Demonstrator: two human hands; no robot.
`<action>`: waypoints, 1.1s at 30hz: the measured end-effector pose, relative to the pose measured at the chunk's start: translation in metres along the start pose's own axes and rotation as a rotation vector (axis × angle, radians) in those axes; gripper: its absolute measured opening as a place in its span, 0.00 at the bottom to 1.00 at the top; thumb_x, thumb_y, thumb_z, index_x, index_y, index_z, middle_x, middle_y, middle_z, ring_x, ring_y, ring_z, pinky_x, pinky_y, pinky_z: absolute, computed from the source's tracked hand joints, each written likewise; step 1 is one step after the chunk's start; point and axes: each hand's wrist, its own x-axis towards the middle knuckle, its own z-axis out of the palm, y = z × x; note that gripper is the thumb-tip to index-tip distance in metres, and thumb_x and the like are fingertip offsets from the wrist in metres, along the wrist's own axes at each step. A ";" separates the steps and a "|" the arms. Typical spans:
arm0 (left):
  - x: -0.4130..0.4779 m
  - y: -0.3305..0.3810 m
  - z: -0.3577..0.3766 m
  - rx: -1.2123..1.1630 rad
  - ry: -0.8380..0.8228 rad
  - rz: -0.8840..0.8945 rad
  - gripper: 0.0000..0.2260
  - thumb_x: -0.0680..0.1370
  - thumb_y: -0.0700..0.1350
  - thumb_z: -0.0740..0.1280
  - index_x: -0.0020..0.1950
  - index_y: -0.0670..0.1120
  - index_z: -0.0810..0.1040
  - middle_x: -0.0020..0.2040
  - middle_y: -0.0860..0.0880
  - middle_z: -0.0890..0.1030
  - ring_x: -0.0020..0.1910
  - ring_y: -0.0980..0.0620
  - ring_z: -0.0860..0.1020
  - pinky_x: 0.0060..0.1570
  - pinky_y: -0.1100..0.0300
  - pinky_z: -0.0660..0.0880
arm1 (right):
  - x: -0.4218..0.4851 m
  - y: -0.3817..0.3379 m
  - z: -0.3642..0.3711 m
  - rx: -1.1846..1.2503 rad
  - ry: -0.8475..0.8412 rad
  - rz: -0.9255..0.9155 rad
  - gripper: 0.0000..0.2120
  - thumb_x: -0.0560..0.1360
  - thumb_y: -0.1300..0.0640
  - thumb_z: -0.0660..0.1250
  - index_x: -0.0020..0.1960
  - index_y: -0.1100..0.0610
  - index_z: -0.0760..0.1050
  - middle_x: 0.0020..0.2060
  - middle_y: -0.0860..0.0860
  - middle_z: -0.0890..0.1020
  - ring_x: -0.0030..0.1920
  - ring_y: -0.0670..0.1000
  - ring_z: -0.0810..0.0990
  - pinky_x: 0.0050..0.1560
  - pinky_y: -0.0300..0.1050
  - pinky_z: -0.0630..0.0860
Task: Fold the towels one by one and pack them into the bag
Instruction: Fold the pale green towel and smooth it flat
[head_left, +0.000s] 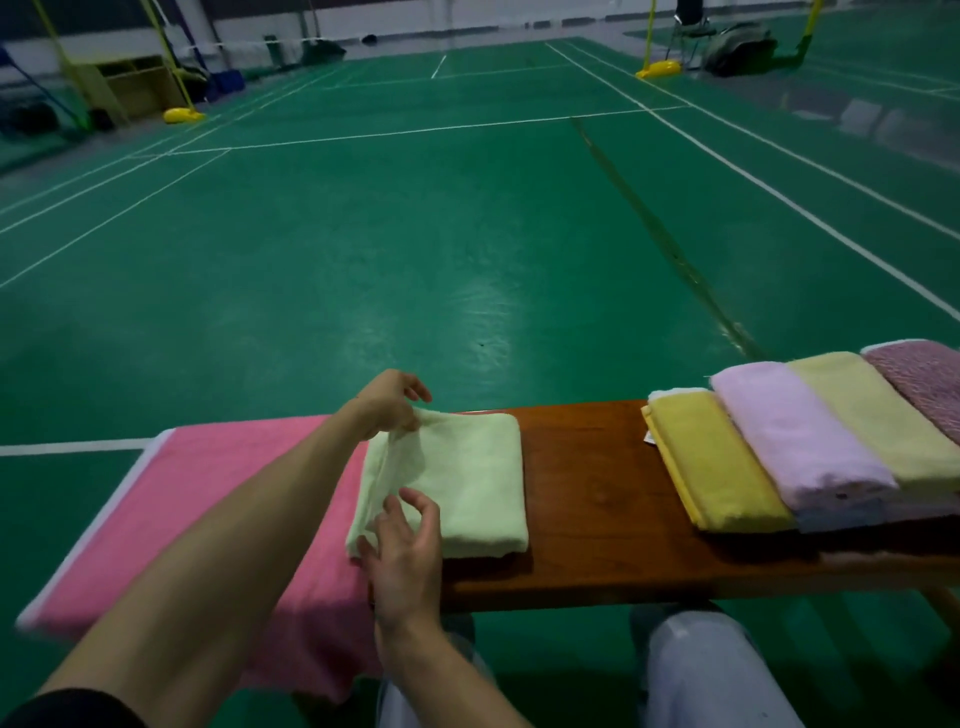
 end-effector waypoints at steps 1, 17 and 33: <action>0.000 -0.006 -0.003 0.000 0.006 0.004 0.17 0.69 0.27 0.67 0.56 0.40 0.80 0.54 0.44 0.78 0.50 0.48 0.76 0.47 0.59 0.74 | 0.001 0.003 0.006 -0.004 -0.012 0.006 0.13 0.81 0.57 0.62 0.64 0.46 0.69 0.65 0.53 0.76 0.61 0.50 0.77 0.62 0.50 0.78; -0.004 -0.038 -0.013 0.203 0.079 0.422 0.15 0.72 0.32 0.68 0.56 0.44 0.80 0.58 0.43 0.75 0.59 0.46 0.73 0.60 0.59 0.67 | 0.015 0.010 0.001 -0.217 0.032 -0.107 0.11 0.80 0.60 0.62 0.57 0.45 0.71 0.53 0.49 0.82 0.46 0.55 0.85 0.42 0.51 0.82; -0.024 -0.020 0.034 0.736 -0.188 0.671 0.25 0.77 0.57 0.65 0.73 0.53 0.66 0.70 0.47 0.68 0.66 0.45 0.66 0.67 0.53 0.64 | 0.083 -0.051 -0.118 -1.559 -0.164 -0.394 0.47 0.73 0.39 0.70 0.80 0.57 0.49 0.80 0.53 0.51 0.79 0.51 0.49 0.76 0.42 0.45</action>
